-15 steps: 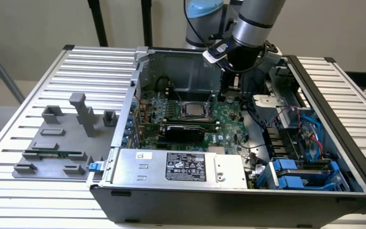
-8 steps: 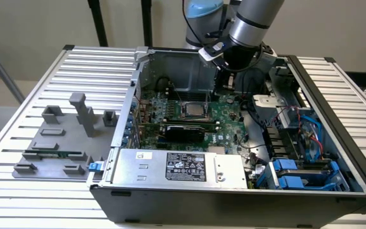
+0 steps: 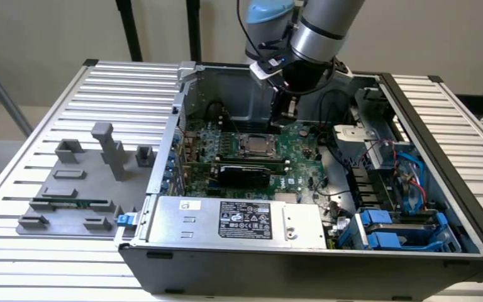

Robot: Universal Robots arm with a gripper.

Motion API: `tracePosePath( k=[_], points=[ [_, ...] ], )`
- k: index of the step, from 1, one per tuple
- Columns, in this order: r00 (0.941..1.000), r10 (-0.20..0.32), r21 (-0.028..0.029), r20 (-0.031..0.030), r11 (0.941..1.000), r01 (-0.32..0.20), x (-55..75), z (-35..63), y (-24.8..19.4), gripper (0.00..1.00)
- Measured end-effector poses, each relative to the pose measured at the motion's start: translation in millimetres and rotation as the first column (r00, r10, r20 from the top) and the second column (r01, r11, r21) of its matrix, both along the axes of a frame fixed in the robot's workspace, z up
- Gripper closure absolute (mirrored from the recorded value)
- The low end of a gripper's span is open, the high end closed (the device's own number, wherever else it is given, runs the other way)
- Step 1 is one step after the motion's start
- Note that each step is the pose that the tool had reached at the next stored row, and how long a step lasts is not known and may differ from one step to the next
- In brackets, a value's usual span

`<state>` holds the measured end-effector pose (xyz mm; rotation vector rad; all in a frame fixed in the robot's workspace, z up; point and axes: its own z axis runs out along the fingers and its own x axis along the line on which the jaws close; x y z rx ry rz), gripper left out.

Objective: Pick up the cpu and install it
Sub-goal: 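Close the cpu cover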

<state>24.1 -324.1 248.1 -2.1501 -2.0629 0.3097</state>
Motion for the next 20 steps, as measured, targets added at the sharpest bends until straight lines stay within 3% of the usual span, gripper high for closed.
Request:
tracePosePath(
  k=[11, 20],
  points=[
    [0.9996, 0.001, 0.0002, -0.0274, 1.0, -0.001, -40.9, -6.1, 0.0, 0.89],
    [0.9991, 0.003, -0.0001, -0.0417, 1.0, -0.003, -67.8, -8.0, 0.0, 0.89]
  ],
)
